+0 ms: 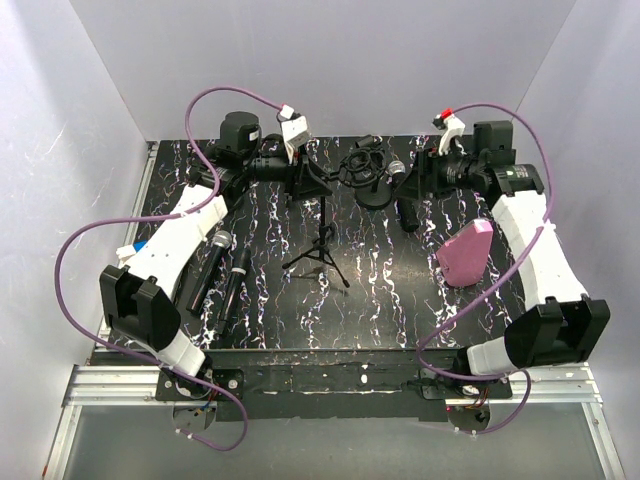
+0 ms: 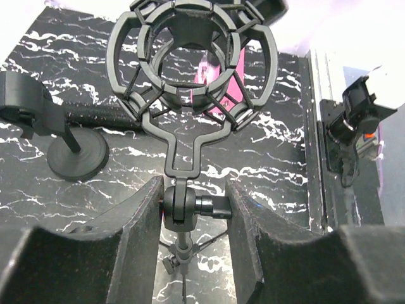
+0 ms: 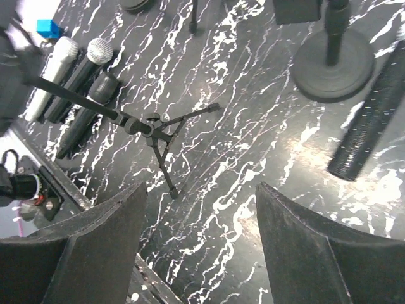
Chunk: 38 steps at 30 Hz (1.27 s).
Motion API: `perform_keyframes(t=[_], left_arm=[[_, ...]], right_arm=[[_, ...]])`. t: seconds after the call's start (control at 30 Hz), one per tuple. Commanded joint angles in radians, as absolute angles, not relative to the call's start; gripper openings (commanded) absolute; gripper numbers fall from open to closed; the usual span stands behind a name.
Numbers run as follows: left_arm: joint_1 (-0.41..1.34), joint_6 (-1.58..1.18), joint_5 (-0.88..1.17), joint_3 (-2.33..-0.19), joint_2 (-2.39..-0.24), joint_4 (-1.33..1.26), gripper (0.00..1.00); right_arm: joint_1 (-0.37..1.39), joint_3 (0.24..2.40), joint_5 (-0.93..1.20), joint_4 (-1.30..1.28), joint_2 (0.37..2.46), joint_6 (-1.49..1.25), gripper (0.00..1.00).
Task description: Remove the microphone from the stand
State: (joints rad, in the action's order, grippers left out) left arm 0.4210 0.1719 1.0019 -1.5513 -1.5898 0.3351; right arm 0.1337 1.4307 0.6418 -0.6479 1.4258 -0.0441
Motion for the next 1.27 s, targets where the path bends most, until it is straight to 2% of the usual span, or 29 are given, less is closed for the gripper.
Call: perform_keyframes(t=[0.0,0.1,0.17,0.2,0.23,0.37,0.4,0.6,0.73,0.97,1.1,1.23], left_arm=[[0.422,0.345,1.020,-1.583,-1.577,0.455,0.00],[0.422,0.400,0.962,-1.551,-1.563,0.483,0.08],[0.422,0.429,0.934,-1.525,-1.545,0.489,0.18],[0.423,0.433,0.924,-1.516,-1.533,0.488,0.27],[0.422,0.433,0.913,-1.511,-1.522,0.489,0.43],[0.431,0.437,0.845,-1.482,-1.462,0.489,0.85],[0.434,0.439,0.824,-1.474,-1.447,0.489,0.98],[0.437,0.436,0.744,-1.447,-1.365,0.495,0.98],[0.439,0.410,0.654,-1.408,-1.312,0.497,0.98],[0.445,0.281,0.323,-1.319,-1.247,0.463,0.98],[0.445,0.160,0.094,-1.345,-1.249,0.456,0.98],[0.428,0.114,0.034,-1.365,-1.262,0.440,0.98]], right_arm=[[0.127,1.535,0.522,-0.853,1.376,0.049,0.77],[0.123,1.548,0.485,-0.856,1.345,0.006,0.77],[0.124,1.568,0.442,-0.874,1.333,-0.047,0.77],[0.124,1.580,0.417,-0.888,1.325,-0.063,0.78],[0.123,1.588,0.390,-0.900,1.316,-0.078,0.78],[0.123,1.614,0.244,-0.943,1.278,-0.092,0.79],[0.124,1.615,0.204,-0.953,1.269,-0.092,0.80],[0.124,1.569,-0.029,-0.962,1.212,-0.117,0.84],[0.124,1.557,-0.081,-0.942,1.181,-0.149,0.86],[0.124,1.624,-0.146,-0.890,1.183,-0.149,0.86],[0.124,1.678,-0.169,-0.848,1.213,-0.134,0.86],[0.123,1.723,-0.183,-0.825,1.259,-0.112,0.85]])
